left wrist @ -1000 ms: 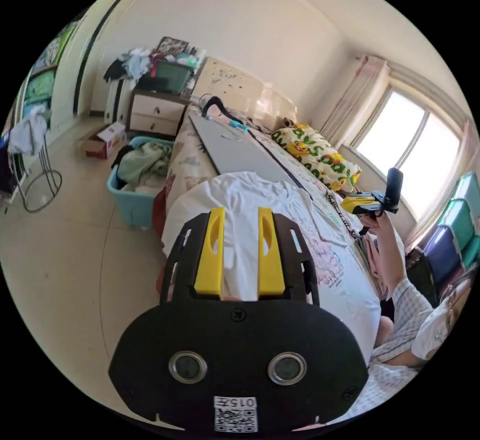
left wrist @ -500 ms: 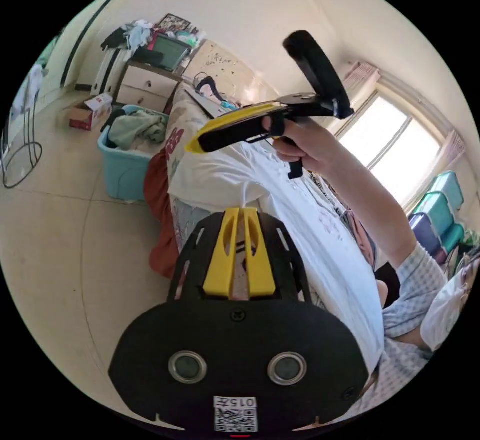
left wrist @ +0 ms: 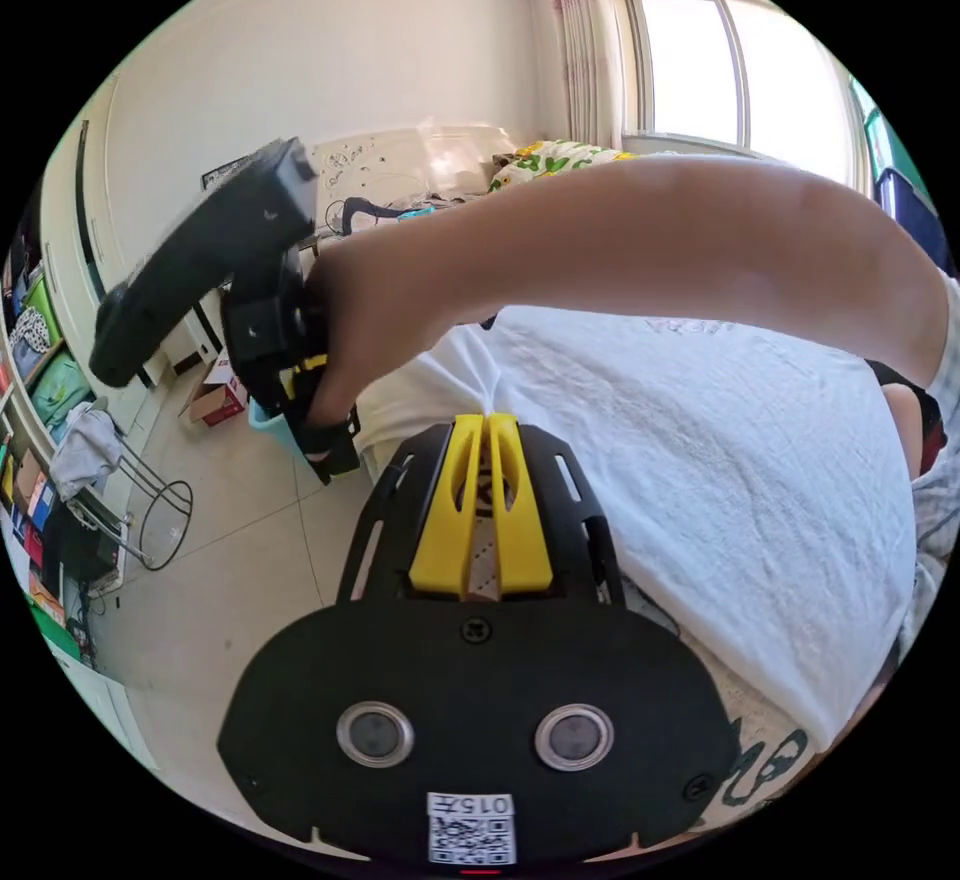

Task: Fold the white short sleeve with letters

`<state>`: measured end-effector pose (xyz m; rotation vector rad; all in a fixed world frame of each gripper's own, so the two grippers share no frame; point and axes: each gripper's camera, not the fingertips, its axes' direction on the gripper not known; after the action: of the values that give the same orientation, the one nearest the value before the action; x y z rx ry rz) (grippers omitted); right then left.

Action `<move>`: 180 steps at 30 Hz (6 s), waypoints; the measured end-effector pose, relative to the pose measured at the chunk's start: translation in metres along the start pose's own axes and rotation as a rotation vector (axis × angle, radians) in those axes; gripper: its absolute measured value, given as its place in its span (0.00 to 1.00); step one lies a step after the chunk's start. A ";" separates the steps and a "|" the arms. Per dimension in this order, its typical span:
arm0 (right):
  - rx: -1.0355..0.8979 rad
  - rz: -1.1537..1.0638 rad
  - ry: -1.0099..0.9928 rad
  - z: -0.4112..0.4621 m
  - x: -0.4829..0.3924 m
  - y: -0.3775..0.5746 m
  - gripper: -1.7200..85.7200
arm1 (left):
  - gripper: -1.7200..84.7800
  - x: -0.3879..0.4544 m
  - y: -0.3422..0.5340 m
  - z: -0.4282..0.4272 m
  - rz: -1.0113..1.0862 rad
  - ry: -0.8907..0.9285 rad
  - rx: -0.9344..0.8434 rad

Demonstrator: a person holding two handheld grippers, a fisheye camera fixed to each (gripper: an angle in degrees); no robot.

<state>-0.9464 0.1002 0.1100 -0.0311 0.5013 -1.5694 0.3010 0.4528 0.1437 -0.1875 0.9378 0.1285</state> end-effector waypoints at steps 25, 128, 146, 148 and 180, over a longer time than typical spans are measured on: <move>0.611 0.452 -0.339 -0.029 0.136 0.365 0.02 | 0.03 -0.009 -0.072 -0.029 0.073 0.215 0.077; 0.614 0.080 -0.333 -0.013 0.082 0.407 0.02 | 0.02 -0.084 -0.131 0.010 -0.062 0.035 -0.058; 0.638 0.214 -0.295 0.029 0.095 0.501 0.14 | 0.10 -0.024 -0.175 -0.047 0.112 0.152 0.118; 0.635 0.203 -0.265 0.031 0.090 0.497 0.14 | 0.11 -0.012 -0.184 -0.026 0.137 0.110 0.037; 0.532 0.384 -0.236 0.038 0.104 0.519 0.03 | 0.08 0.000 -0.187 -0.014 0.154 -0.026 -0.034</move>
<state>-0.4525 0.0016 -0.0567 0.2686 -0.1036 -1.2561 0.3262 0.2677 0.1549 -0.1452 0.9246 0.2883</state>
